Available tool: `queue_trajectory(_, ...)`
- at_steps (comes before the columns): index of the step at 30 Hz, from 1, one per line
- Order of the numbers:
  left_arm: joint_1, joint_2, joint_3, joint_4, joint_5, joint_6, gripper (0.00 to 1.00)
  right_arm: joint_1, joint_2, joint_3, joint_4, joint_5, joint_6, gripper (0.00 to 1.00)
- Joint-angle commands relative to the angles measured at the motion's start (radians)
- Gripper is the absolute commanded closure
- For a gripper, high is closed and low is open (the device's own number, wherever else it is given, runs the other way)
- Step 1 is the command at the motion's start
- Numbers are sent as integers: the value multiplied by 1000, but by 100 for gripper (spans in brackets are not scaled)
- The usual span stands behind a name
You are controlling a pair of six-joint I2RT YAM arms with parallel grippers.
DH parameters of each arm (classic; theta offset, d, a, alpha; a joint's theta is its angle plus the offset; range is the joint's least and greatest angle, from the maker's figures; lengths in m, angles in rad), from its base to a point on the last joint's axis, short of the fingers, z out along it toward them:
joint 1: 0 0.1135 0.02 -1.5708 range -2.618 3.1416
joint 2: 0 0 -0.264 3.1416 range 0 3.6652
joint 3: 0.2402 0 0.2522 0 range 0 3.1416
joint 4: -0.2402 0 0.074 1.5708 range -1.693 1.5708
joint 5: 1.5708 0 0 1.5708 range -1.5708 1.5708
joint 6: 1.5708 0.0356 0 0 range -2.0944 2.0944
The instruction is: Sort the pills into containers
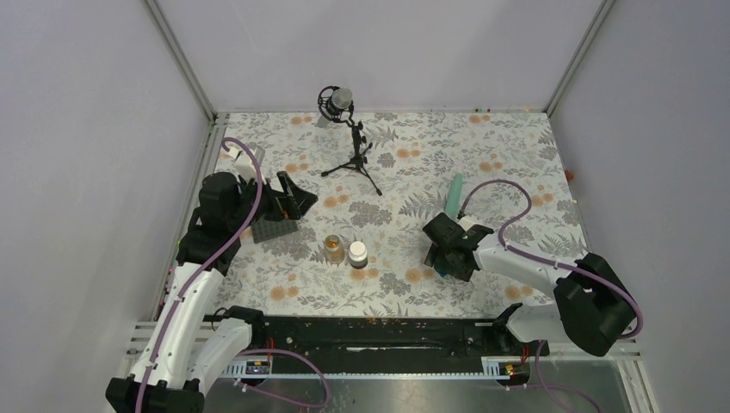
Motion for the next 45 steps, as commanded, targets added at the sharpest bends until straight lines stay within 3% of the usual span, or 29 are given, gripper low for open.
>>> queue_trajectory(1,0,-12,-17,87,33,-8,1,9,-26,17,-6,42,59,21)
queue_trajectory(4,1,-9,-15,89,38,-10,1,9,-3,44,-7,77,89,13)
queue_trajectory(7,0,-5,-14,89,40,-15,1,9,41,83,-26,103,118,12)
queue_trajectory(14,0,-1,-23,92,38,-26,1,8,117,130,-74,135,157,29)
queue_trajectory(19,0,32,-16,87,58,-47,1,9,109,107,-65,118,112,33)
queue_trajectory(27,0,34,-4,75,72,-56,1,8,122,102,-85,49,42,30)
queue_trajectory(31,0,32,-9,77,67,-62,1,10,116,82,-67,39,81,37)
queue_trajectory(38,0,61,-8,79,91,-80,1,10,101,60,-40,12,95,60)
queue_trajectory(45,-27,73,-70,164,187,-205,3,10,-57,86,44,-46,-182,63)
